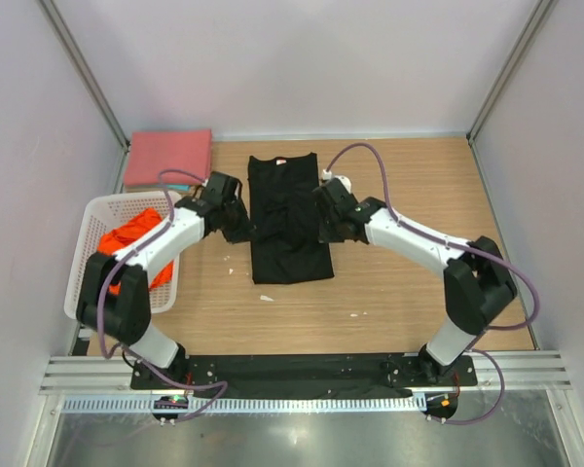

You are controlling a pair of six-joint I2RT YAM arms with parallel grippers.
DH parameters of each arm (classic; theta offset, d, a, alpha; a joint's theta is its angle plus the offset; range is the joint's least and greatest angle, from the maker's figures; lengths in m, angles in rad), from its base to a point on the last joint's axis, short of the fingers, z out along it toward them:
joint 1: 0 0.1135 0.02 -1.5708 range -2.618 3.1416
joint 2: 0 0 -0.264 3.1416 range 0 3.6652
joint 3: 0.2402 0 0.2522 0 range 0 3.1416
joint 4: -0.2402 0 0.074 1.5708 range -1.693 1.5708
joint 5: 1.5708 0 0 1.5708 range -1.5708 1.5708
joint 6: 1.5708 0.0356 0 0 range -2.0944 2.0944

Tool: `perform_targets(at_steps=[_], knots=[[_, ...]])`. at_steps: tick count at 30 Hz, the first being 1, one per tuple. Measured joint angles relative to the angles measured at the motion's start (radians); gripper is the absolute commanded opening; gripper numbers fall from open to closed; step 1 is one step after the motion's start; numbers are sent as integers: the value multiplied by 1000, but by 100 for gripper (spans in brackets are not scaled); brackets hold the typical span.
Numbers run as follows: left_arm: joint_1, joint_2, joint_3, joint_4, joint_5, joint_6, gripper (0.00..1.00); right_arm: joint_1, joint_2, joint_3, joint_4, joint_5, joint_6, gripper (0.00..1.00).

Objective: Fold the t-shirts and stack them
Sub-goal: Fold the tshirt

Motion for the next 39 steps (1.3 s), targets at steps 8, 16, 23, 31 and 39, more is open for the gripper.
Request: perform_targets(at_steps=[8,16,23,31,39], knots=[[122,298,278,-29,69,79,0,-127,283,289,-26,-43,-109,1],[154,473,454,-62,112,103,0,-189,406,488,-50,-104,-164,1],[159,537,515,-81,112,103,0,-219,464,548,-51,-174,-203,1],[166,549,542,-101,99,99,1,-233,505,580,-53,-220,-224,3],[168,571,589,-128,79,104,28,-249,553,633,-54,-253,-229,26]])
